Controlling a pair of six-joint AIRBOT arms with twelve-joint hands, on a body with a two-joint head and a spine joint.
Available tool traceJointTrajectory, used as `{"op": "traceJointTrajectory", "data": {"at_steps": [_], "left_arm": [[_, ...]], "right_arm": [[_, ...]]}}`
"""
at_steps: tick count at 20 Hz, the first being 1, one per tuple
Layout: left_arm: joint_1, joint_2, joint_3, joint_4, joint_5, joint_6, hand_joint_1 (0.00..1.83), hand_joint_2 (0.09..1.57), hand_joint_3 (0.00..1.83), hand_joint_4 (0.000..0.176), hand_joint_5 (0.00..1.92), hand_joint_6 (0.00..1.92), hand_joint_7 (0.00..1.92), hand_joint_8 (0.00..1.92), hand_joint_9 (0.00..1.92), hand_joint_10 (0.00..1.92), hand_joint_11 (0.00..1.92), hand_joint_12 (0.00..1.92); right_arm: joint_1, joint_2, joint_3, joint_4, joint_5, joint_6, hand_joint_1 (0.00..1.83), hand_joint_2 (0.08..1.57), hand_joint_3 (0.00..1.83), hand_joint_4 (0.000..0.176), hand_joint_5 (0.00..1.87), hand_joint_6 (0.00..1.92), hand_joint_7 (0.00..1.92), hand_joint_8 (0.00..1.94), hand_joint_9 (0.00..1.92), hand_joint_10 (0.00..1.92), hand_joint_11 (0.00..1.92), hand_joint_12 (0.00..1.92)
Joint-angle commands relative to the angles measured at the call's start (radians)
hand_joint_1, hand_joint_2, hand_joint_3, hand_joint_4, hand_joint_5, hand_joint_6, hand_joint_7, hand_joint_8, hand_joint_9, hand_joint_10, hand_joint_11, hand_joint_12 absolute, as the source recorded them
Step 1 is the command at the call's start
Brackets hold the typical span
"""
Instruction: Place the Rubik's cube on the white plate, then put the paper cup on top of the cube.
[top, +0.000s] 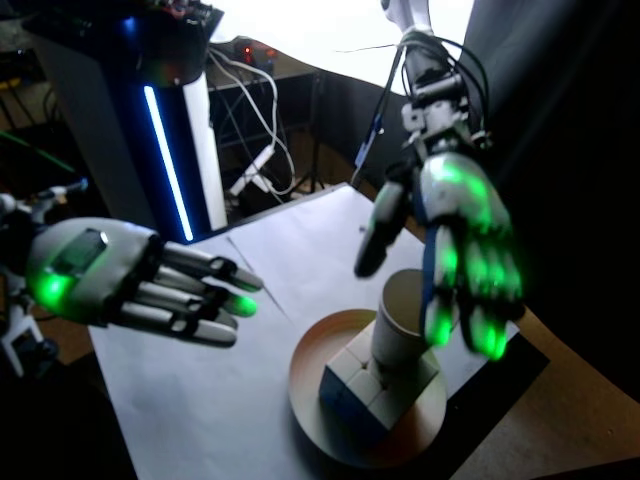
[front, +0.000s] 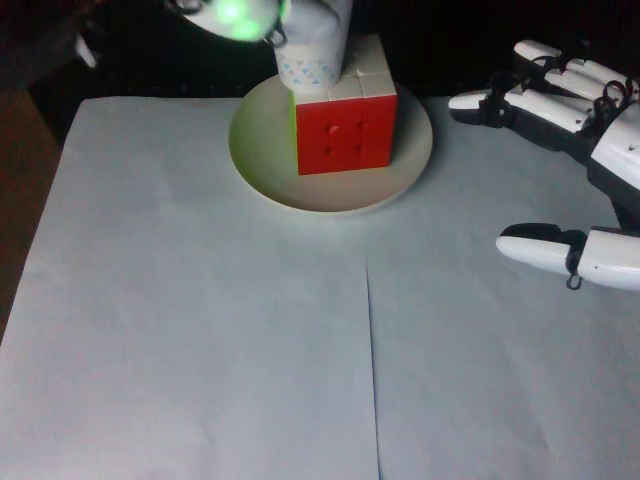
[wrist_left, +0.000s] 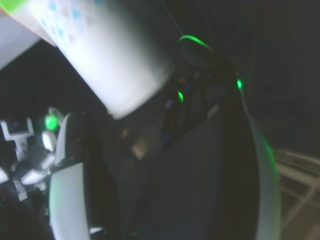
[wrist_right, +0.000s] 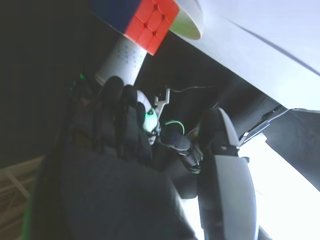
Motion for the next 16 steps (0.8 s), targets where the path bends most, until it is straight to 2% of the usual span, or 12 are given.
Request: {"op": "traceJointTrajectory", "data": {"at_steps": [1,2,3,4,7,8,9,11,12,13,14,16], "left_arm": [[-0.003,0.017,-0.011,-0.037,-0.166,-0.001,0.63,1.12,0.02,0.146,0.00,0.00,0.00,0.00,0.00,0.00,0.00,1.23],[0.004,0.039,-0.030,-0.058,-0.200,0.015,0.62,1.14,0.00,0.162,0.00,0.00,0.00,0.00,0.00,0.00,0.00,0.82],[0.012,0.061,-0.050,-0.075,-0.233,0.031,0.62,1.16,0.00,0.148,0.00,0.00,0.00,0.00,0.00,0.00,0.00,0.68],[0.020,0.089,-0.075,-0.091,-0.272,0.043,0.66,1.18,0.00,0.118,0.00,0.00,0.00,0.00,0.00,0.00,0.00,0.74],[0.051,0.162,-0.141,-0.130,-0.371,0.089,0.62,1.20,0.00,0.123,0.02,0.00,0.00,0.00,0.03,0.01,0.00,0.63],[0.068,0.182,-0.159,-0.150,-0.398,0.106,0.52,1.20,0.00,0.144,0.00,0.00,0.00,0.00,0.00,0.00,0.00,0.45],[0.108,0.223,-0.192,-0.187,-0.460,0.143,0.44,1.20,0.00,0.137,0.00,0.00,0.00,0.00,0.00,0.00,0.00,0.48],[0.135,0.250,-0.218,-0.213,-0.501,0.169,0.40,1.20,0.00,0.141,0.00,0.00,0.00,0.00,0.00,0.00,0.00,0.60],[0.151,0.270,-0.234,-0.232,-0.524,0.189,0.35,1.21,0.00,0.159,0.00,0.00,0.00,0.00,0.00,0.00,0.00,0.56],[0.166,0.287,-0.245,-0.247,-0.542,0.203,0.28,1.22,0.00,0.150,0.00,0.00,0.00,0.00,0.00,0.00,0.00,0.65],[0.188,0.307,-0.258,-0.263,-0.567,0.215,0.30,1.23,0.00,0.137,0.00,0.00,0.00,0.00,0.00,0.00,0.00,0.90],[0.226,0.337,-0.283,-0.297,-0.614,0.241,0.28,1.25,0.00,0.116,0.00,0.00,0.00,0.00,0.00,0.00,0.00,0.33]], "right_arm": [[0.009,0.005,-0.003,0.006,0.124,0.002,0.76,1.17,0.00,0.000,0.08,0.43,0.36,0.03,0.07,0.90,0.00,1.34],[0.009,0.009,-0.007,0.006,0.124,0.002,0.76,1.19,0.00,0.000,0.08,0.38,0.35,0.02,0.08,0.89,0.00,1.37],[0.009,0.014,-0.010,0.006,0.131,0.002,0.75,1.19,0.00,0.000,0.09,0.36,0.35,0.02,0.09,0.86,0.00,1.35],[0.009,0.021,-0.014,0.006,0.146,0.002,0.75,1.17,0.00,0.000,0.14,0.29,0.37,0.02,0.15,0.81,0.00,1.41],[0.009,0.056,-0.034,0.006,0.203,-0.001,0.68,1.20,0.00,0.000,0.16,0.13,0.30,0.00,0.08,0.77,0.00,1.38],[0.009,0.058,-0.039,0.008,0.214,-0.013,0.60,1.22,0.00,0.032,0.11,0.05,0.19,0.00,0.06,0.58,0.00,1.22],[0.010,0.077,-0.062,0.024,0.238,-0.074,0.42,1.27,0.00,0.021,0.03,0.00,0.11,0.00,0.10,0.22,0.00,0.83],[0.010,0.099,-0.075,0.042,0.273,-0.097,0.34,1.27,0.00,0.026,0.01,0.00,0.05,0.00,0.06,0.16,0.00,0.70],[0.010,0.109,-0.076,0.048,0.288,-0.100,0.34,1.30,0.01,0.016,0.00,0.00,0.00,0.00,0.01,0.02,0.00,0.49],[0.010,0.115,-0.076,0.052,0.298,-0.101,0.33,1.31,0.00,0.067,0.00,0.00,0.00,0.00,0.00,0.00,0.00,0.03],[0.010,0.124,-0.076,0.057,0.308,-0.102,0.31,1.31,0.00,0.073,0.00,0.00,0.00,0.00,0.00,0.00,0.00,0.00],[0.010,0.140,-0.076,0.073,0.338,-0.108,0.29,1.27,0.00,0.055,0.00,0.00,0.00,0.00,0.00,0.00,0.00,0.00]]}}
